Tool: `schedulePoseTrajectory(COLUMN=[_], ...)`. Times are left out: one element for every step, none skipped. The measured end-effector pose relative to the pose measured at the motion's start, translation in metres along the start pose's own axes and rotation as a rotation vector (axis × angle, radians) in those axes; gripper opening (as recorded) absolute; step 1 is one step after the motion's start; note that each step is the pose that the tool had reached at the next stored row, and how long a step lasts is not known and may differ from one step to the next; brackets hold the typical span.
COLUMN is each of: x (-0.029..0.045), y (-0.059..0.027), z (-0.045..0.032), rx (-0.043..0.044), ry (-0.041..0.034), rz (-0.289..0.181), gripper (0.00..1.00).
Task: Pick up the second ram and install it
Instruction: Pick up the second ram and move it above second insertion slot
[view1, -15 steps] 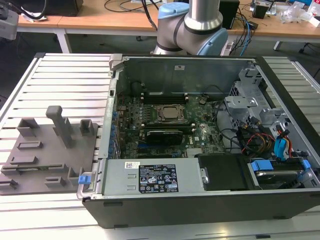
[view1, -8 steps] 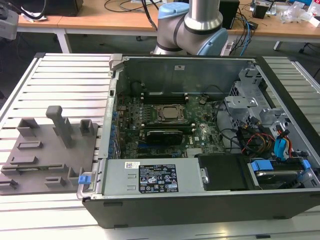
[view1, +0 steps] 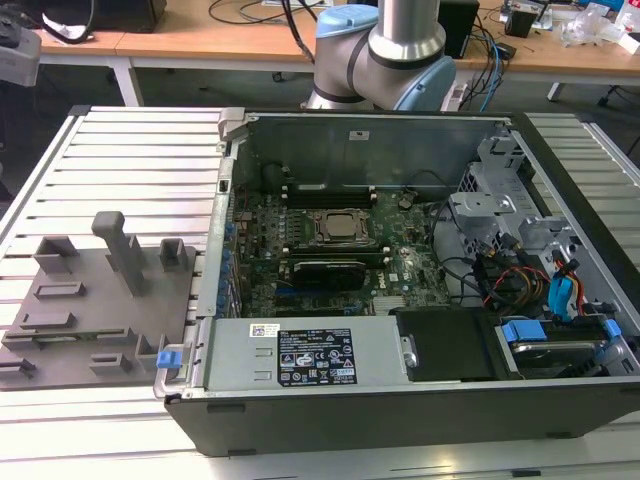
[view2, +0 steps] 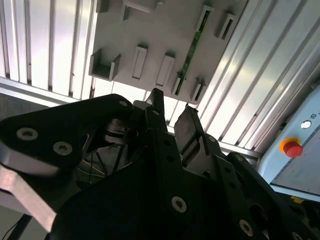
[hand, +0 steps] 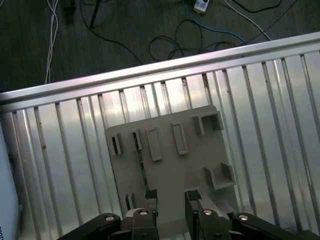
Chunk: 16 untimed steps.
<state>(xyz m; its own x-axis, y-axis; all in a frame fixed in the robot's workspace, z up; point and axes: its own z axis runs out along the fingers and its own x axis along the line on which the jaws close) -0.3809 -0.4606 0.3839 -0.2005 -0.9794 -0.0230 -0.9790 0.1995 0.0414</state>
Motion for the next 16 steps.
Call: schedulePoseTrajectory(x=[0.0001,0.0001,0.0002,0.0004,0.0006,0.0007,0.0009,0.0010,0.0010,0.0011,0.0012,0.0013,0.0014,0.0014,0.0014,0.0015], y=[-0.0001,-0.0002,-0.0003,-0.0005,-0.0006,-0.0007,-0.0009,-0.0013,-0.0016,-0.0017,-0.0018,-0.0019,-0.0020,-0.0020,-0.0020,-0.0015], z=[0.0025,0.0045,0.0090,0.0123,0.0146,0.0167,0.0188,0.0205,0.0238,0.0260,0.0286,0.0311,0.0324,0.0334,0.0354,0.0372], rx=[0.0003,0.0004,0.0005,0.0011,0.0011,0.0028,0.0029,0.0029,0.0029,0.0029,0.0038,0.0051,0.0065,0.0067,0.0069,0.0077], ry=[0.0000,-0.0001,-0.0001,-0.0002,-0.0003,-0.0006,-0.0007,-0.0006,-0.0006,-0.0007,-0.0009,-0.0011,-0.0015,-0.0015,-0.0015,-0.0016], rz=[0.000,0.000,0.000,0.000,0.000,0.000,0.000,0.000,0.000,0.000,0.000,0.000,0.000,0.000,0.000,0.000], gripper=[0.36,0.36,0.36,0.36,0.36,0.36,0.36,0.36,0.36,0.36,0.36,0.36,0.36,0.36,0.36,0.36])
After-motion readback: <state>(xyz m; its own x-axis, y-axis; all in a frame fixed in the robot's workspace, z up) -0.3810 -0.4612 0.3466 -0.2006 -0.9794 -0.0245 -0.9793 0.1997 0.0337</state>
